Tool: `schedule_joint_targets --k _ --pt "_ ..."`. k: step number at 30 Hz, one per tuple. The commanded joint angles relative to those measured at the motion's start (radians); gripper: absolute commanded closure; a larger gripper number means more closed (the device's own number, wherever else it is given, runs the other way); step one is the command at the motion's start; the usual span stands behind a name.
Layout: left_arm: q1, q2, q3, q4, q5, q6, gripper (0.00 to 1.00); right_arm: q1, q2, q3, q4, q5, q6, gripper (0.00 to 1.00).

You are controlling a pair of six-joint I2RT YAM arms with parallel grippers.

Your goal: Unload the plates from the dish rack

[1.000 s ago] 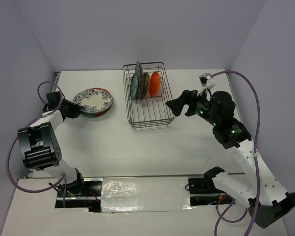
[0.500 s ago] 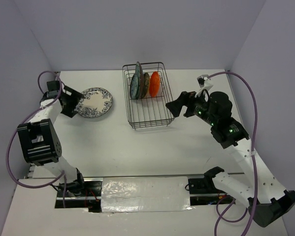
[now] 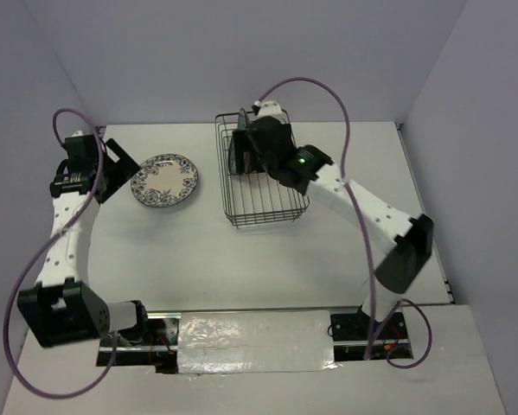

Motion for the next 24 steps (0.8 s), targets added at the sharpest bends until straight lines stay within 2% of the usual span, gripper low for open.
schedule_joint_targets --k 1,2,4,5,7,8,9,11,16,21,24 --pt "-0.070 -0.146 -0.031 -0.032 0.036 0.230 0.01 0.006 0.160 0.190 -0.067 0.230 -0.025 0.02" --pt "-0.090 -0.183 -0.055 -0.044 0.017 0.245 0.01 0.009 0.264 0.298 -0.074 0.292 -0.034 0.02" --pt "-0.127 -0.304 -0.164 -0.023 -0.042 0.276 0.01 0.011 0.359 0.406 -0.089 0.343 -0.063 0.05" --pt "-0.137 -0.348 -0.202 -0.004 -0.059 0.279 0.00 0.014 0.402 0.502 -0.090 0.371 -0.079 0.09" --pt "-0.148 -0.461 -0.320 0.060 -0.098 0.285 0.01 0.018 0.502 0.575 -0.058 0.436 -0.137 0.14" --pt "-0.150 -0.478 -0.319 0.057 -0.122 0.276 0.00 0.019 0.527 0.625 -0.043 0.452 -0.158 0.21" --pt "-0.171 -0.484 -0.298 0.006 -0.159 0.271 0.00 0.019 0.565 0.642 -0.006 0.465 -0.175 0.24" --pt "-0.184 -0.504 -0.289 0.010 -0.225 0.261 0.00 0.015 0.593 0.662 0.049 0.471 -0.244 0.33" --pt "-0.184 -0.506 -0.287 0.004 -0.196 0.265 0.00 0.012 0.708 0.707 0.159 0.548 -0.359 0.41" --pt "-0.184 -0.508 -0.292 0.013 -0.165 0.270 0.00 -0.003 0.760 0.719 0.203 0.615 -0.348 0.51" --pt "-0.187 -0.509 -0.292 0.013 -0.158 0.271 0.00 -0.011 0.768 0.716 0.219 0.620 -0.318 0.66"
